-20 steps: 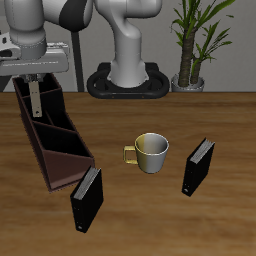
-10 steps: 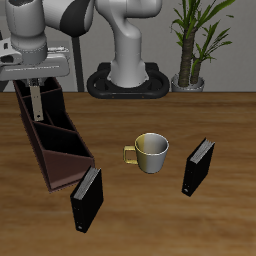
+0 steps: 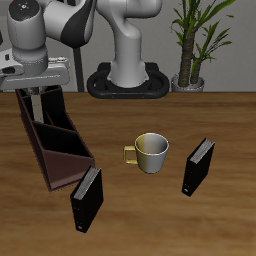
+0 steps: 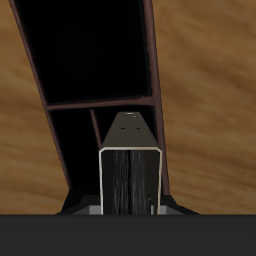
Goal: Place the yellow book into the right desk caddy's back compartment
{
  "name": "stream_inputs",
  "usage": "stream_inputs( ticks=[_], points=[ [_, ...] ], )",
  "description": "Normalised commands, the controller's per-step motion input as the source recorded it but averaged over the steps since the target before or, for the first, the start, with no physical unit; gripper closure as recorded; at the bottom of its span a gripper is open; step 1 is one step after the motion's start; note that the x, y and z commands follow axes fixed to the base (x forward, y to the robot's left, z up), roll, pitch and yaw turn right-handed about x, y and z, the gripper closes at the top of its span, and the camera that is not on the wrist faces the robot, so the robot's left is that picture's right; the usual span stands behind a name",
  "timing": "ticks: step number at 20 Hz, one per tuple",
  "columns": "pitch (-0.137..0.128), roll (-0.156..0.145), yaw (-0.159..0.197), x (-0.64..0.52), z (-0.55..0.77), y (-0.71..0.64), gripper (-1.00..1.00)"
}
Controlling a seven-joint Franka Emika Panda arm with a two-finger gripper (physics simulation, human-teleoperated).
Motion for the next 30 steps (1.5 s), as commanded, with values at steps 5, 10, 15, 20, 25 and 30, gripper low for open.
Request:
stream_inputs(
  ticks=[5,10,15,20,25,30],
  points=[
    [0.024,-0.026,0.0,0.05,-0.16,-0.15,1.0],
    [0.018,-0.022,0.008,0.07,-0.16,-0.11,1.0],
    [0.026,-0.015,0.011,0.11,-0.17,-0.04,1.0],
    [0.027,-0.012,0.027,0.09,-0.27,0.01,1.0],
    [0.057,0.022,0.049,0.08,-0.37,0.17,1.0],
    [0.025,-0.031,0.005,0.06,-0.01,0.03,-1.0]
  ],
)
